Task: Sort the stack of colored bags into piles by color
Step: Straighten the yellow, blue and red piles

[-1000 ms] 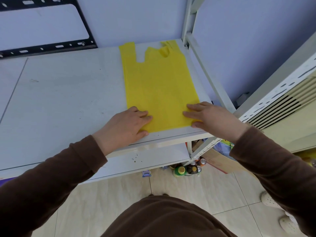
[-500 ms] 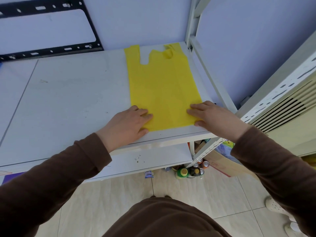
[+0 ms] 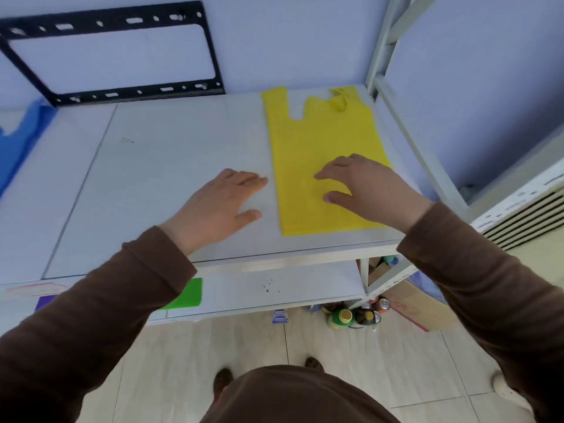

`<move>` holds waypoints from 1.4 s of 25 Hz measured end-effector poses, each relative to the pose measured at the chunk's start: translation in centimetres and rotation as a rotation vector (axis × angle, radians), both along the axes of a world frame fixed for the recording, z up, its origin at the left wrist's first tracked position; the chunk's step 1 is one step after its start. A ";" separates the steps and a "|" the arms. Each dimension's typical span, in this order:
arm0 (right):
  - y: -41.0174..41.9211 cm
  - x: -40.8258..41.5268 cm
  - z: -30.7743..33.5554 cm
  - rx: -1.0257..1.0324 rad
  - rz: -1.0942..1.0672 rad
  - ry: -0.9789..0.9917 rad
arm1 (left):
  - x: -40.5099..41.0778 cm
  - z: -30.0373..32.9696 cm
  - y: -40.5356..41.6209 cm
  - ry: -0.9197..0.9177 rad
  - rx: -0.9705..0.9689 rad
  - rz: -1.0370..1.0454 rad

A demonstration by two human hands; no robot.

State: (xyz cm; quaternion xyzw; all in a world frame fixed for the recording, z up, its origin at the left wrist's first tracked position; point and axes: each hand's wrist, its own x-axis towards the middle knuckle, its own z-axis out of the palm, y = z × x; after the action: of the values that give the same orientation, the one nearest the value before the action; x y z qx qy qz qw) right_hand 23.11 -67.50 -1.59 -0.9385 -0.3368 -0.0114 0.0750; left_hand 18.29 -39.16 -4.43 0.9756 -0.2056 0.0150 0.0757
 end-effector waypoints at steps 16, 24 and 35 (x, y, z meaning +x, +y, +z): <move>41.1 -10.8 1.9 0.296 0.018 0.008 | -12.4 6.1 42.8 -0.122 -0.036 0.266; 54.8 -13.5 -0.3 0.223 0.039 0.055 | -15.0 3.4 59.3 -0.045 -0.020 0.354; 67.0 -17.7 -4.6 0.011 -0.326 0.272 | -16.9 -1.1 70.4 0.290 0.056 0.188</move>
State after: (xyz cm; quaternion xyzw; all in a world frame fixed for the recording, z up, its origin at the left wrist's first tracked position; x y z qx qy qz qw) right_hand 5.41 -0.50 -6.22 -0.9730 -0.1674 0.1016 0.1222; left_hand 1.39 31.26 -5.52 0.9842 -0.1008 -0.1249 0.0755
